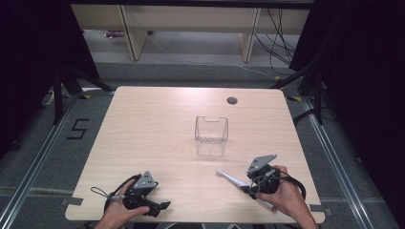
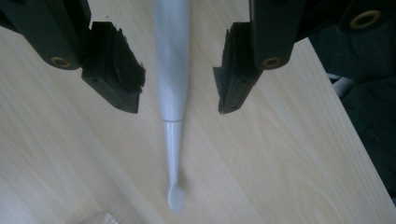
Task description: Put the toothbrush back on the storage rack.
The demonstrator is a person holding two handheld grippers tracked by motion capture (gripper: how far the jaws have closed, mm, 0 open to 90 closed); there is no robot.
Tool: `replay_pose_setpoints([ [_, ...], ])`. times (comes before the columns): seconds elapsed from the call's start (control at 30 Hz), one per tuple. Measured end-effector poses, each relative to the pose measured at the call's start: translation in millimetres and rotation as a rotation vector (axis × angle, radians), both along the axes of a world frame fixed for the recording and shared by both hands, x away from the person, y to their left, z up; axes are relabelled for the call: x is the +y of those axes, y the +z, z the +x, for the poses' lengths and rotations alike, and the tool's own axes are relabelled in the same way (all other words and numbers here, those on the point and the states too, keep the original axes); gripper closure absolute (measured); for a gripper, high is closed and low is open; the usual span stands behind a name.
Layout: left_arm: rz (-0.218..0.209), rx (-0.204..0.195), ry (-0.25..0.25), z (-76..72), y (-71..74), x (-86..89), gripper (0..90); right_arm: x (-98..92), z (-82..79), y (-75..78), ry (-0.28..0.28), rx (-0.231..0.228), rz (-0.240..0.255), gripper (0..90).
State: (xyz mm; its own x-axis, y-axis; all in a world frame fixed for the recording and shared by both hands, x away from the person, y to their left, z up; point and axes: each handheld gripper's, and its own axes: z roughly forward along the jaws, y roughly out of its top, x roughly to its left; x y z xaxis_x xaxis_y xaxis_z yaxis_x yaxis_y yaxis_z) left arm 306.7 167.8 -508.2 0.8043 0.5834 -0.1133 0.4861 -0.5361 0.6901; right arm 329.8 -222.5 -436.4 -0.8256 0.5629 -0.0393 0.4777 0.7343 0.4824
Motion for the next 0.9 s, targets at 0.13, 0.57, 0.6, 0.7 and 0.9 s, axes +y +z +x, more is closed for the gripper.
replay_pose_setpoints([
  [0.13, 0.002, 0.003, -0.001, 0.6, -0.1, -0.9, 14.9, 2.9, 1.6, -5.7, -0.002, 0.043, -0.043, 52.3],
  [0.57, 0.001, 0.005, -0.001, 0.5, -0.4, -0.8, 14.9, 7.3, 13.2, -15.4, -0.001, 0.113, -0.141, 57.6],
  [0.6, 0.001, 0.005, -0.001, 0.5, -0.4, -0.8, 14.9, 7.3, 13.2, -15.4, -0.001, 0.113, -0.141, 57.6],
  [0.7, 0.001, 0.005, -0.001, 0.5, -0.4, -0.9, 14.9, 9.4, 16.3, -19.1, 0.002, 0.127, -0.168, 58.6],
  [0.9, 0.002, 0.004, -0.001, 0.4, -0.3, -0.7, 14.9, 9.2, 21.2, -20.9, 0.016, 0.128, -0.204, 59.4],
])
